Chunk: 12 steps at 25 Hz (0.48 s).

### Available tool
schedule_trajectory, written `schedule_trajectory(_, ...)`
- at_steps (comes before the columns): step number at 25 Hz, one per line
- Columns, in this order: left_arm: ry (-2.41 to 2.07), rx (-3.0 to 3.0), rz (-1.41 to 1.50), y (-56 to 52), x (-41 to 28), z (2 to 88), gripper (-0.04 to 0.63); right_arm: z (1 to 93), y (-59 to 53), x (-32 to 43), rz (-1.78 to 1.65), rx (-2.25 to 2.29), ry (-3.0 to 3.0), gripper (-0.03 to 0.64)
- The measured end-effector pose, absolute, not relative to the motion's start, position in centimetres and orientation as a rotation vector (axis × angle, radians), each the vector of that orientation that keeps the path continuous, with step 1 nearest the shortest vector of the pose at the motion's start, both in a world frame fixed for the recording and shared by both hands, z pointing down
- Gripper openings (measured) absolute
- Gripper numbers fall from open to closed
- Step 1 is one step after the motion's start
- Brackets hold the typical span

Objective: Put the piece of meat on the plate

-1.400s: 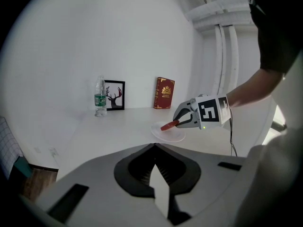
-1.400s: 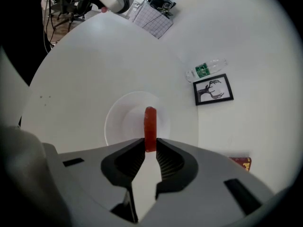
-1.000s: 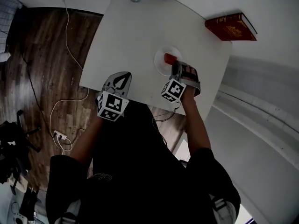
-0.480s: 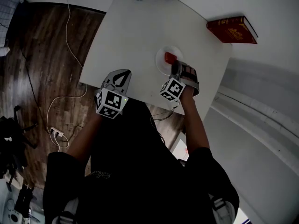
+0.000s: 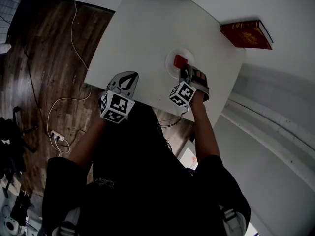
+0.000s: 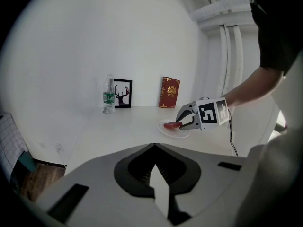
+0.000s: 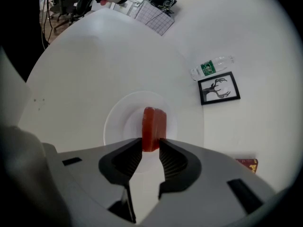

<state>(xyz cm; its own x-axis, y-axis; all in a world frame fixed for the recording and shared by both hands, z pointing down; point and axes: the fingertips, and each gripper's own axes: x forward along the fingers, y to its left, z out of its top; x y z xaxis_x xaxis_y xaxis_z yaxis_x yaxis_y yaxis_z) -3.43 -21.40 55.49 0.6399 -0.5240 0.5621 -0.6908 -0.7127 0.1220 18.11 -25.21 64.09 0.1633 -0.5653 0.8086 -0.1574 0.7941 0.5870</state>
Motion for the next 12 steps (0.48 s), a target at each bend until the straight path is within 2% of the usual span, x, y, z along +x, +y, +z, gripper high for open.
schedule_trajectory(12,-0.976,2.527,0.725,-21.02,-3.90,55.73,0.002,64.68,-24.61,17.80,-0.257,0.632,-1.447,0.133)
